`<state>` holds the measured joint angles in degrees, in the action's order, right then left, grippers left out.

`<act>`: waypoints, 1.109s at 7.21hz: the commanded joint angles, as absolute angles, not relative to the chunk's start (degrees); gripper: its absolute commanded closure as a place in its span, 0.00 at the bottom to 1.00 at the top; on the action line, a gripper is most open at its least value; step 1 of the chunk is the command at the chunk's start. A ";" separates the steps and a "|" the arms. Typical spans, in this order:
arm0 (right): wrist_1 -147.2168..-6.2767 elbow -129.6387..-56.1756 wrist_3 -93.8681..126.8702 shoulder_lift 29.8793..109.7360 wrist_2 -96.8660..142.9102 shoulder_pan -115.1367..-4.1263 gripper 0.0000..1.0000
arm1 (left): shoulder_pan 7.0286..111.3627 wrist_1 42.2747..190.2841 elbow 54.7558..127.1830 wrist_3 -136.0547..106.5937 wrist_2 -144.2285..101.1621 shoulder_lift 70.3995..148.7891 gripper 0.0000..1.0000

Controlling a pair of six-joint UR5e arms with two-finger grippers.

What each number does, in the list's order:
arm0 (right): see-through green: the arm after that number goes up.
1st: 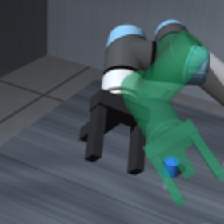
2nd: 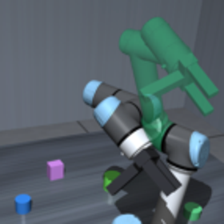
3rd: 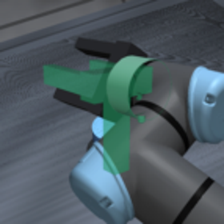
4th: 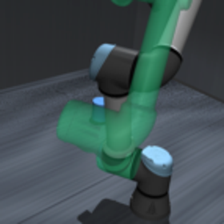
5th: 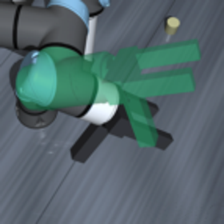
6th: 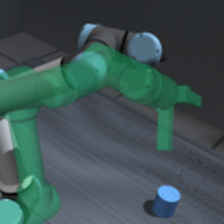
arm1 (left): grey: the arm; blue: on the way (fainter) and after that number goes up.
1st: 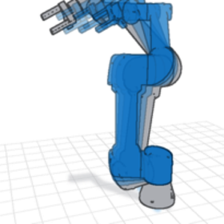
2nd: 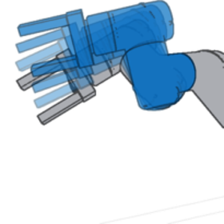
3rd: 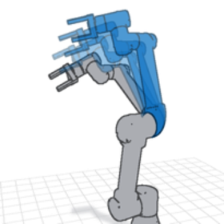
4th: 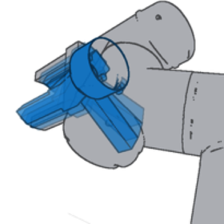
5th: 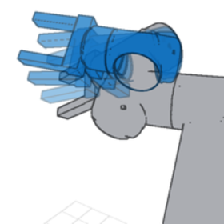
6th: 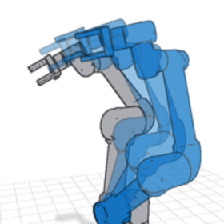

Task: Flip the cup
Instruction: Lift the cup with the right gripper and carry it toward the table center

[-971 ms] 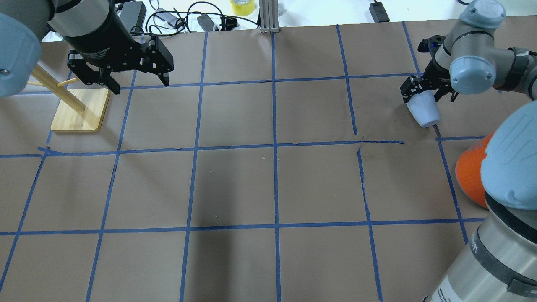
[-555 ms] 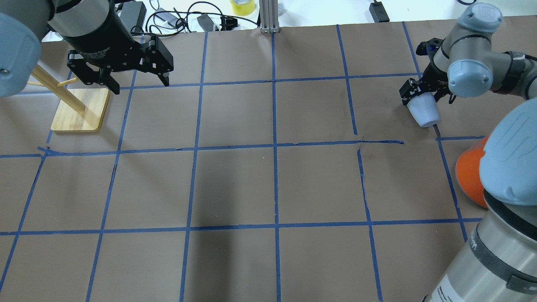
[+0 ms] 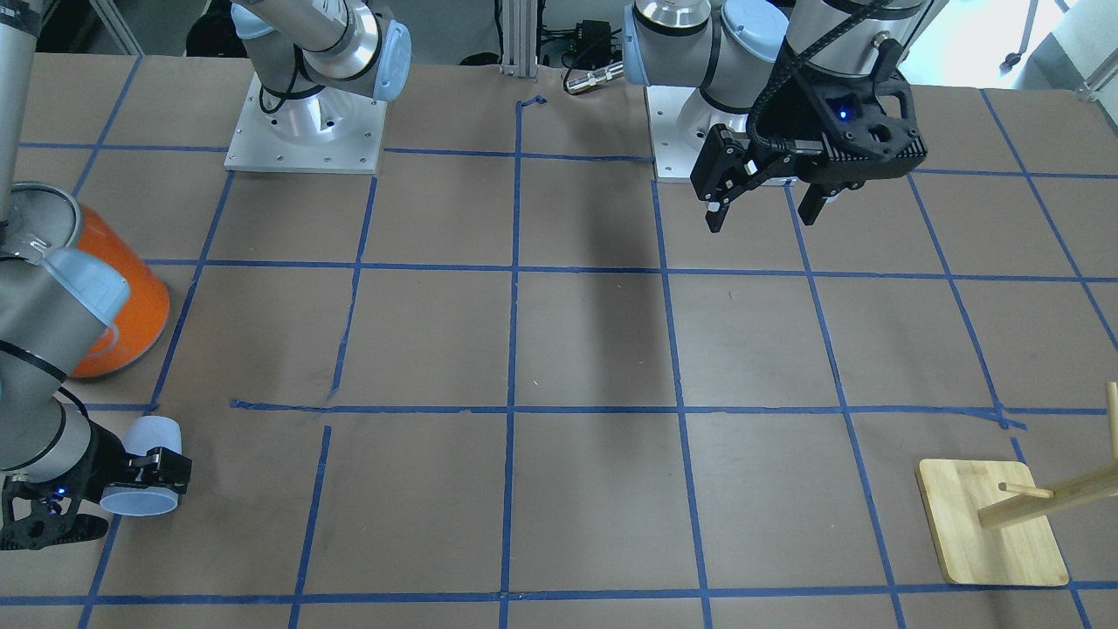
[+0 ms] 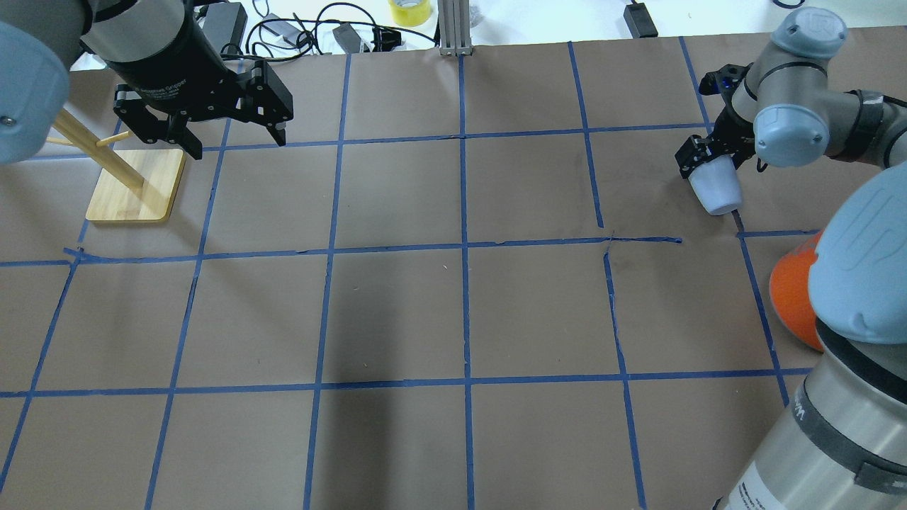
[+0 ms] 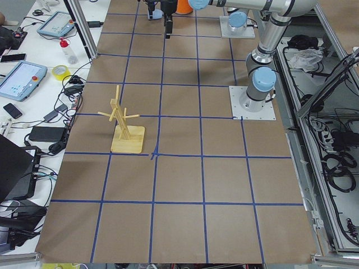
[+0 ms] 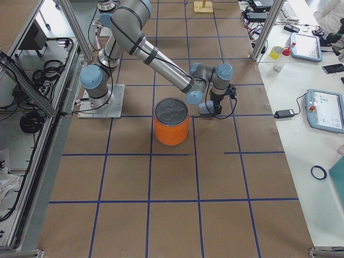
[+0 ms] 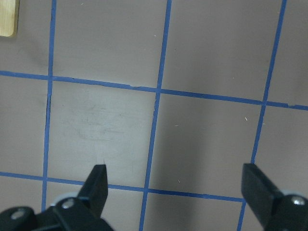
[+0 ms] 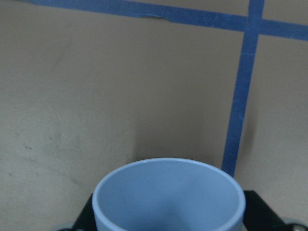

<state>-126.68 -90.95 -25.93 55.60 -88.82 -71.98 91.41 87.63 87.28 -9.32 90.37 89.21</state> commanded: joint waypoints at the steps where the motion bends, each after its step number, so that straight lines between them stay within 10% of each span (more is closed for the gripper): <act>1: -126.39 -91.14 -26.10 55.55 -88.59 -71.98 0.08 | 91.41 87.63 87.28 -9.32 90.44 89.21 0.00; 2: -126.04 -91.14 -27.32 55.55 -88.42 -71.98 0.39 | 91.41 87.63 87.28 -9.40 90.44 89.21 0.00; 4: -125.86 -91.14 -29.09 55.81 -88.59 -71.98 0.64 | 91.41 87.54 87.28 -9.49 90.44 89.21 0.00; 8: -123.85 -91.14 -29.70 58.95 -88.25 -72.94 0.71 | 91.41 87.54 87.27 -9.75 90.44 89.21 0.00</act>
<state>-125.15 -91.18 -29.14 57.03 -88.78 -72.25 91.40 87.54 87.21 -9.65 90.44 89.21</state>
